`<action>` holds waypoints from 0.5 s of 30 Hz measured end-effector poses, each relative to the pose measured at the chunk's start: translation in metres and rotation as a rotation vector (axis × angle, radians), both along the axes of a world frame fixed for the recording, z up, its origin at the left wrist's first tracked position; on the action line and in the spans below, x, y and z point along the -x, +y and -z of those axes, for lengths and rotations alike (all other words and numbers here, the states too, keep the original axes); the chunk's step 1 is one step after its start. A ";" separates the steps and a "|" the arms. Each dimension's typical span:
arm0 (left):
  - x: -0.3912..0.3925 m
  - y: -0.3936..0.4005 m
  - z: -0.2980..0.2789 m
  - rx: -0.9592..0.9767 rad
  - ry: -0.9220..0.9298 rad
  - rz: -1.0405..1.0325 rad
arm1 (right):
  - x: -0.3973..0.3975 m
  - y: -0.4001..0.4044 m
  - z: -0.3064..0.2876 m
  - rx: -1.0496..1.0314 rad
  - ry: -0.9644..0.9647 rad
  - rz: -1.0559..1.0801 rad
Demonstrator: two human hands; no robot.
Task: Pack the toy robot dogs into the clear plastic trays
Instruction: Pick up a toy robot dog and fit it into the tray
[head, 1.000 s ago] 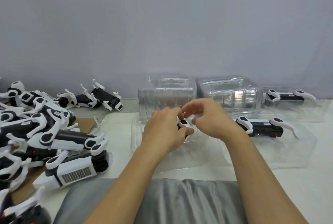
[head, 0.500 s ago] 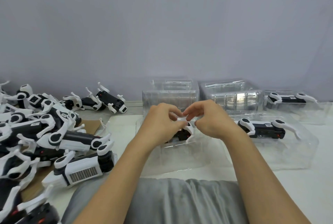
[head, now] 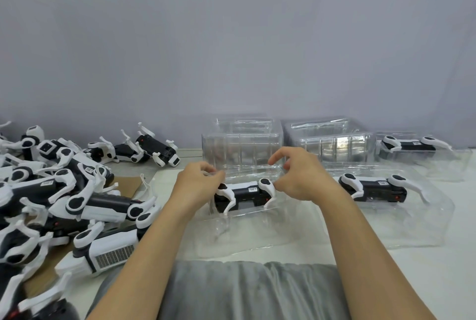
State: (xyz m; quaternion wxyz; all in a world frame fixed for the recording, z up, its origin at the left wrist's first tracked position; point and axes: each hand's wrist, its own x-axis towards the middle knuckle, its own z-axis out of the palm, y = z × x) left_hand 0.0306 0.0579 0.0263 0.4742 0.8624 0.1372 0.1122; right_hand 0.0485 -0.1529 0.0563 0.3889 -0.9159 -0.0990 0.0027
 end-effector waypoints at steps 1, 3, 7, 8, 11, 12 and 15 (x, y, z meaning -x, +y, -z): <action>0.000 0.001 0.000 0.010 0.003 0.007 | 0.000 0.000 0.000 -0.010 0.003 0.004; 0.002 0.003 0.000 0.031 0.019 0.037 | 0.000 -0.002 -0.001 -0.025 0.007 -0.001; 0.005 0.006 0.001 0.126 0.036 0.083 | -0.001 -0.005 -0.002 -0.005 0.021 -0.038; 0.006 0.005 0.002 0.129 0.029 0.084 | -0.001 -0.004 -0.001 0.000 0.018 -0.045; 0.007 0.003 0.001 0.097 0.003 0.085 | -0.001 0.001 0.002 0.018 -0.011 -0.070; 0.007 0.003 0.001 0.086 -0.005 0.087 | -0.001 0.003 0.003 0.004 -0.017 -0.082; 0.007 0.001 0.000 0.072 -0.042 0.107 | 0.004 0.015 0.003 -0.015 -0.035 -0.125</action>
